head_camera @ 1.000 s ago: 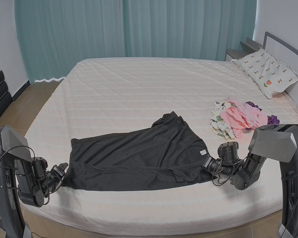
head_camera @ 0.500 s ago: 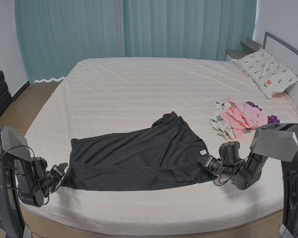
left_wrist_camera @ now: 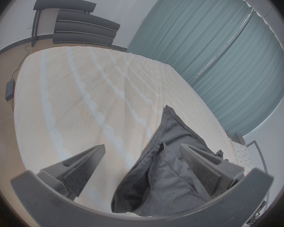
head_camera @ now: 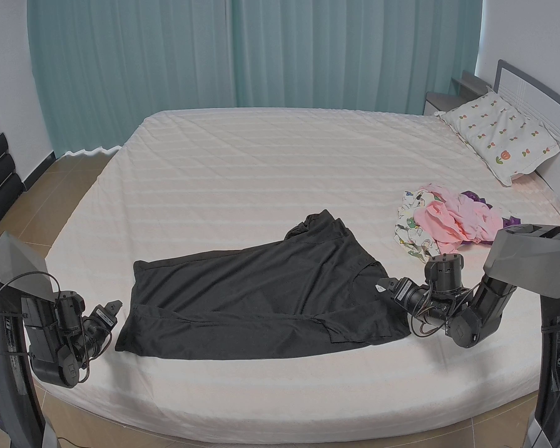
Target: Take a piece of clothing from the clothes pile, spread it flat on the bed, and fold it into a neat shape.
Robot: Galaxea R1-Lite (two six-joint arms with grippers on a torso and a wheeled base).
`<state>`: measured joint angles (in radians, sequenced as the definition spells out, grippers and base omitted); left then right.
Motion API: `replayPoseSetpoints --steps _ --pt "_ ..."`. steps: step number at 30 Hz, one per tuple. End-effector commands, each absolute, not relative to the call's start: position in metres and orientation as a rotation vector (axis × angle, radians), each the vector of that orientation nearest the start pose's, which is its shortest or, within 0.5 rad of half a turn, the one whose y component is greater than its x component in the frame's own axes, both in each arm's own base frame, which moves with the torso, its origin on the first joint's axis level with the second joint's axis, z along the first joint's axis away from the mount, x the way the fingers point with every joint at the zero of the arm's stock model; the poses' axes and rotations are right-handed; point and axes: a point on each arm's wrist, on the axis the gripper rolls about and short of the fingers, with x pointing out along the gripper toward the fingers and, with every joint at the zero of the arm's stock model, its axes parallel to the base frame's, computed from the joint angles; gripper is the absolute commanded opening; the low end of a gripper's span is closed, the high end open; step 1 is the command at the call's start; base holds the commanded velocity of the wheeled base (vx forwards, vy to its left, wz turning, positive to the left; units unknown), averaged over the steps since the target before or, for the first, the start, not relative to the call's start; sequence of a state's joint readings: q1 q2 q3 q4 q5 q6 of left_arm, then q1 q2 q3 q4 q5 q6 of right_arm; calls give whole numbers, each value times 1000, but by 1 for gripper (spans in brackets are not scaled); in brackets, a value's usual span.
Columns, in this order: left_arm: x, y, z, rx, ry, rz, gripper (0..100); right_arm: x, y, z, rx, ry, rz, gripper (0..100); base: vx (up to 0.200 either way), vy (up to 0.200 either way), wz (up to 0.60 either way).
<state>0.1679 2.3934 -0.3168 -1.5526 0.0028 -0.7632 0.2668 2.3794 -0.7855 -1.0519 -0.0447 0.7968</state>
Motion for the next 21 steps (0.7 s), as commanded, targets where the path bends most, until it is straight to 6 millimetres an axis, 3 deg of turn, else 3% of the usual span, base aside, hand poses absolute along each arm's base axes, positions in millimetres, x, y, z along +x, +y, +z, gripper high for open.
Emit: replayPoseSetpoints --steps 1,9,21 --pt "286 51 -32 -789 407 356 100 364 97 -19 694 580 -9 100 200 0 0" --pt "287 51 -27 -795 390 348 100 364 97 -20 692 584 -10 100 200 0 0" --pt "287 40 -17 -798 404 233 100 360 98 -30 679 621 -8 100 0 0 0"
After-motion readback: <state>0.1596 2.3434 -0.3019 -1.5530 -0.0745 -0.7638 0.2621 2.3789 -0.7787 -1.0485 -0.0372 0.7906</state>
